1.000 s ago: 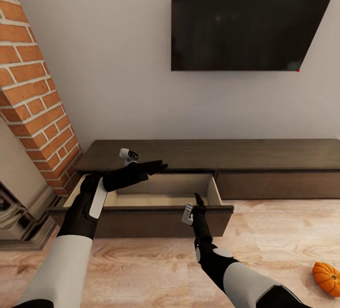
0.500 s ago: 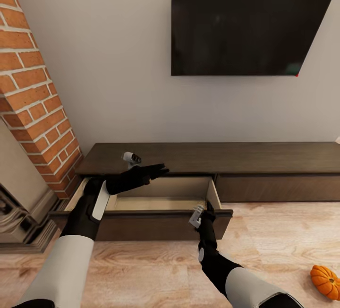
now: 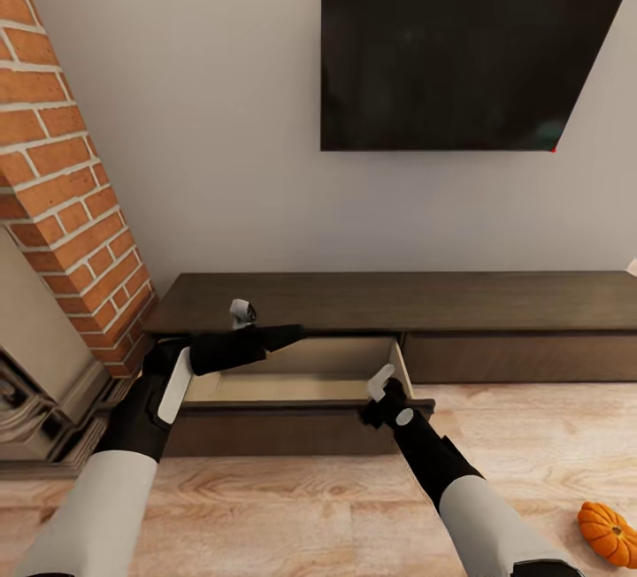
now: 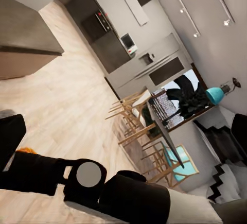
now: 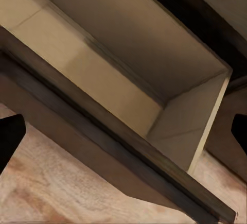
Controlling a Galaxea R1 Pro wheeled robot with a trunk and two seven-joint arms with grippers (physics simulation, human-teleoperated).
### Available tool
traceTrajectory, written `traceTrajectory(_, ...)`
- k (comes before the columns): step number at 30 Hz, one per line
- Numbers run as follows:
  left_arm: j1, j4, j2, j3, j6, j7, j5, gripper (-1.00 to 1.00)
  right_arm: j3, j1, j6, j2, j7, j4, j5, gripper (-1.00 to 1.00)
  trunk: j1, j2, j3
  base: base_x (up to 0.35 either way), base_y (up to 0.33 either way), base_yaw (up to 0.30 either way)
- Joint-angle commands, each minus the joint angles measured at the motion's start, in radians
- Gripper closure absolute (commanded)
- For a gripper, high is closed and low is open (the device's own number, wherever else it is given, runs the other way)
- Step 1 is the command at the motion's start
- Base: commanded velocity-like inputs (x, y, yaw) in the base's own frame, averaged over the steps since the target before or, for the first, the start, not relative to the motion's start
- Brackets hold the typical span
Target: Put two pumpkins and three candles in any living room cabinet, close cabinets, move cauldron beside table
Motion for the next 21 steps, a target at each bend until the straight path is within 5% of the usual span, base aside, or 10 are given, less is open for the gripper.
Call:
traceTrajectory(1, 0.003, 0.0, 0.005, 0.001, 0.0, 0.0, -0.001, -1.0, -0.009, 0.0, 0.019, -0.002, 0.031, -0.017, -0.002, -1.0, -0.004, 0.007, 0.003, 0.0, 0.0, 0.0)
traceTrajectory(3, 0.006, -0.011, 0.032, 0.005, 0.0, -0.003, 0.001, -1.0, -0.024, 0.0, 0.06, -0.01, 0.104, -0.054, -0.005, -1.0, -0.008, 0.014, 0.006, 0.0, 0.0, 0.0)
traceTrajectory(6, 0.007, -0.001, 0.06, 0.007, 0.0, -0.034, 0.007, -1.0, -0.032, 0.0, 0.07, -0.013, 0.127, -0.064, -0.007, -1.0, -0.008, 0.014, 0.006, 0.0, 0.0, 0.057)
traceTrajectory(12, 0.007, 0.023, 0.064, 0.007, 0.0, -0.187, 0.005, -1.0, -0.036, 0.0, 0.073, -0.006, 0.13, -0.062, -0.01, -1.0, -0.008, 0.014, 0.006, 0.0, 0.0, 0.269)
traceTrajectory(21, 0.011, 0.026, 0.064, 0.007, 0.0, -0.207, 0.005, -1.0, -0.036, 0.0, 0.074, -0.005, 0.129, -0.062, -0.009, -1.0, -0.008, 0.014, 0.006, -0.004, 0.0, 0.292)
